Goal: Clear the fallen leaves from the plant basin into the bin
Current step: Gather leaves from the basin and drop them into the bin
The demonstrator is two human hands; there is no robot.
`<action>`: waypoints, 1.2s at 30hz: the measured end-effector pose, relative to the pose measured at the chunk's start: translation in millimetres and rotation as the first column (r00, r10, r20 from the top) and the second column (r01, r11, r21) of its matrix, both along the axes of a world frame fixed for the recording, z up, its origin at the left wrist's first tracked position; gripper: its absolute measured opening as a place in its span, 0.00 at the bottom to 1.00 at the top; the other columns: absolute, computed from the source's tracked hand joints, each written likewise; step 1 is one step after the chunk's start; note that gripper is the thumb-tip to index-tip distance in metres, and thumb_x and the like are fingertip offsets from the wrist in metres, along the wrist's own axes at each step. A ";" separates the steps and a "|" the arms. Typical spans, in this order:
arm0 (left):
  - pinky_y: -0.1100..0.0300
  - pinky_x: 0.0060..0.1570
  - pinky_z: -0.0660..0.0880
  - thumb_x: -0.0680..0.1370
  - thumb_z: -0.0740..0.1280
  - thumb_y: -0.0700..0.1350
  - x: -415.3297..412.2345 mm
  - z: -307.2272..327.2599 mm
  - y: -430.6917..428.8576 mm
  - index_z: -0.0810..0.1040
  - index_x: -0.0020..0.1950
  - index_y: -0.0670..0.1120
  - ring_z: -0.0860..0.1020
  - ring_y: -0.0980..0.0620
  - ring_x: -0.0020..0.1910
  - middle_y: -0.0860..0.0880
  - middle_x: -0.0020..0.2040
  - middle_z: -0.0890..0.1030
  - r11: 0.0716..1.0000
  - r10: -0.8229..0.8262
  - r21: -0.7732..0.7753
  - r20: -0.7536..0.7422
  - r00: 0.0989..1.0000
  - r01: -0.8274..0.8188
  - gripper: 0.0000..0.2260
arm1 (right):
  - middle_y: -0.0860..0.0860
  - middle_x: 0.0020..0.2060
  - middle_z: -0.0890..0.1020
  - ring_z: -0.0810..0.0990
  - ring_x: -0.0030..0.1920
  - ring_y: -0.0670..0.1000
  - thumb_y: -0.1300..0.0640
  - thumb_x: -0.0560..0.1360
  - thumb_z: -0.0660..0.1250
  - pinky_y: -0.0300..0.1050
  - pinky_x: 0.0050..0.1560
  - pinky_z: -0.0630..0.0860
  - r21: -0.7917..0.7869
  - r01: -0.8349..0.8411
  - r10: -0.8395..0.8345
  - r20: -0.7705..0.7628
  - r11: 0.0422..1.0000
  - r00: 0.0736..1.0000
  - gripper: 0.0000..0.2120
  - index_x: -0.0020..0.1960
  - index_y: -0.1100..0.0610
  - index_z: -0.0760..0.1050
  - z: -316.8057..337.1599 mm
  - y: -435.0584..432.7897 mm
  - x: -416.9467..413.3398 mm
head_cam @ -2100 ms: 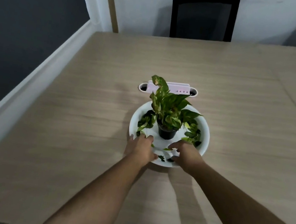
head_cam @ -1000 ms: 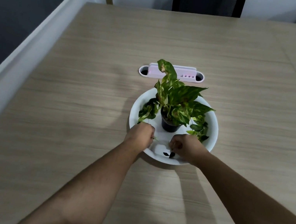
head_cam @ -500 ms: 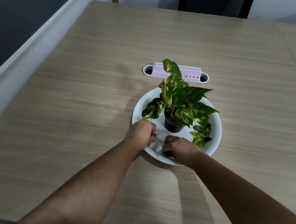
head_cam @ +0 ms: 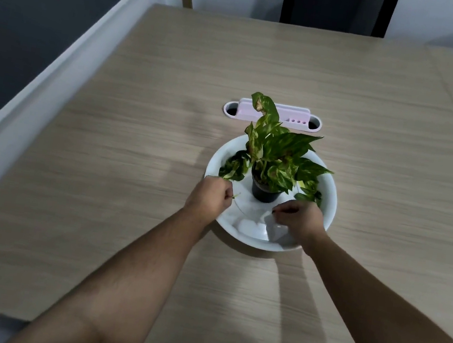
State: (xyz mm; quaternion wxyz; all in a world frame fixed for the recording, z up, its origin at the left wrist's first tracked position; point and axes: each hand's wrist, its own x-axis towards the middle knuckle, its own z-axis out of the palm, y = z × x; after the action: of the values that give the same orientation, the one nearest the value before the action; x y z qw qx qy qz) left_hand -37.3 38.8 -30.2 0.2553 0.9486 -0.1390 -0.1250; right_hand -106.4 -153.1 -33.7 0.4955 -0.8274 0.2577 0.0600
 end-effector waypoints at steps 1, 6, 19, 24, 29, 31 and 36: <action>0.53 0.45 0.79 0.72 0.67 0.38 -2.2 4.5 2.8 0.82 0.42 0.42 0.82 0.45 0.42 0.44 0.42 0.85 1.000 0.020 -0.007 0.019 1.000 -0.020 0.05 | 0.54 0.31 0.82 0.76 0.29 0.45 0.67 0.68 0.70 0.27 0.30 0.73 0.027 -0.011 0.011 0.003 1.000 1.000 0.05 0.41 0.61 0.83 4.3 5.1 -2.4; 0.53 0.44 0.77 0.71 0.67 0.39 -17.0 30.9 47.1 0.82 0.41 0.42 0.81 0.42 0.42 0.41 0.41 0.84 0.980 0.198 -0.019 0.121 0.973 -0.197 0.04 | 0.51 0.34 0.82 0.76 0.31 0.39 0.65 0.68 0.71 0.21 0.32 0.69 -0.013 -0.241 0.241 0.091 0.971 0.966 0.04 0.41 0.61 0.83 11.6 73.1 -1.1; 0.57 0.47 0.75 0.71 0.68 0.39 -221.4 52.5 367.1 0.83 0.44 0.43 0.82 0.43 0.48 0.41 0.46 0.85 0.481 0.871 0.039 0.094 0.483 -0.876 0.05 | 0.52 0.34 0.81 0.76 0.34 0.45 0.68 0.67 0.70 0.24 0.32 0.69 -0.100 -0.888 0.879 0.229 0.450 0.419 0.04 0.39 0.62 0.83 50.9 396.3 -40.6; 0.56 0.49 0.78 0.72 0.66 0.39 -307.8 10.2 439.0 0.82 0.43 0.44 0.81 0.43 0.47 0.43 0.46 0.84 0.320 0.947 0.100 -0.040 0.318 -0.942 0.06 | 0.50 0.34 0.80 0.75 0.33 0.45 0.67 0.68 0.70 0.23 0.32 0.68 -0.169 -0.961 0.974 0.111 0.217 0.200 0.05 0.37 0.58 0.80 15.6 495.5 -95.0; 0.54 0.50 0.79 0.71 0.64 0.38 -355.1 -74.7 471.6 0.81 0.42 0.45 0.81 0.42 0.48 0.42 0.47 0.84 0.306 0.939 0.167 -0.218 0.267 -0.937 0.07 | 0.55 0.41 0.85 0.80 0.42 0.49 0.66 0.69 0.69 0.36 0.46 0.72 -0.156 -0.979 0.985 -0.095 0.132 0.148 0.04 0.40 0.59 0.81 -64.0 550.5 -124.0; 0.52 0.50 0.79 0.71 0.64 0.37 -360.0 -107.1 478.5 0.81 0.42 0.44 0.81 0.41 0.47 0.41 0.46 0.84 0.306 0.926 0.168 -0.281 0.252 -0.937 0.07 | 0.56 0.42 0.84 0.82 0.44 0.52 0.66 0.70 0.69 0.39 0.47 0.75 -0.151 -0.982 0.977 -0.164 0.111 0.135 0.05 0.39 0.58 0.80 -96.2 564.8 -128.1; 0.54 0.48 0.77 0.72 0.65 0.37 -343.9 -159.9 499.7 0.82 0.45 0.41 0.81 0.41 0.47 0.40 0.45 0.85 0.283 0.920 0.104 -0.312 0.238 -0.954 0.06 | 0.57 0.44 0.84 0.81 0.46 0.54 0.66 0.72 0.67 0.45 0.51 0.79 -0.159 -0.973 0.958 -0.206 0.166 0.197 0.05 0.41 0.58 0.79 -152.6 596.1 -126.7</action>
State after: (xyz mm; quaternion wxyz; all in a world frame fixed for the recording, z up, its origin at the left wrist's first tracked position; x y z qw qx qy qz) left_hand -381.3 538.5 -190.1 0.3478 0.7942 0.4904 -0.0883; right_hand -233.0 443.0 -186.3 0.2264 -0.8562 -0.3051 0.3501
